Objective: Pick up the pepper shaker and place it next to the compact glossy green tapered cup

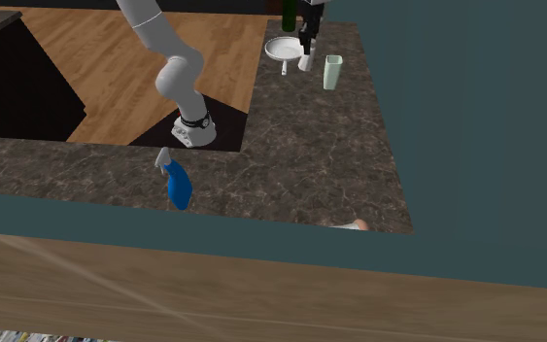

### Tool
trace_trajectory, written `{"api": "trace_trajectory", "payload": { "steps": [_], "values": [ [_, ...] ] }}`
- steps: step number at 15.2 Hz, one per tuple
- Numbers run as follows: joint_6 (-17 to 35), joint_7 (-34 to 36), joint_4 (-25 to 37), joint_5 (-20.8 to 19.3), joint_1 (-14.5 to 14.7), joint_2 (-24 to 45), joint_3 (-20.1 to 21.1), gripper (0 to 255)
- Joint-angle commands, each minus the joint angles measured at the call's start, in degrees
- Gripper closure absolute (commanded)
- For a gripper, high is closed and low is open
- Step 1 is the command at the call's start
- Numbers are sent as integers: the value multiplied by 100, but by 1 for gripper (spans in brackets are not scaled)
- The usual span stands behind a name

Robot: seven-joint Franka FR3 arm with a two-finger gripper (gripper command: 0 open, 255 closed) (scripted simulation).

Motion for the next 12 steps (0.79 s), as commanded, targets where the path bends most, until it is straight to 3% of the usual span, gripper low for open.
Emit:
{"api": "trace_trajectory", "payload": {
  "steps": [1,12],
  "values": [
    [24,327,155,0,89,166,226,255],
    [-39,2056,1163,-285,569,1115,1360,255]
  ]
}}
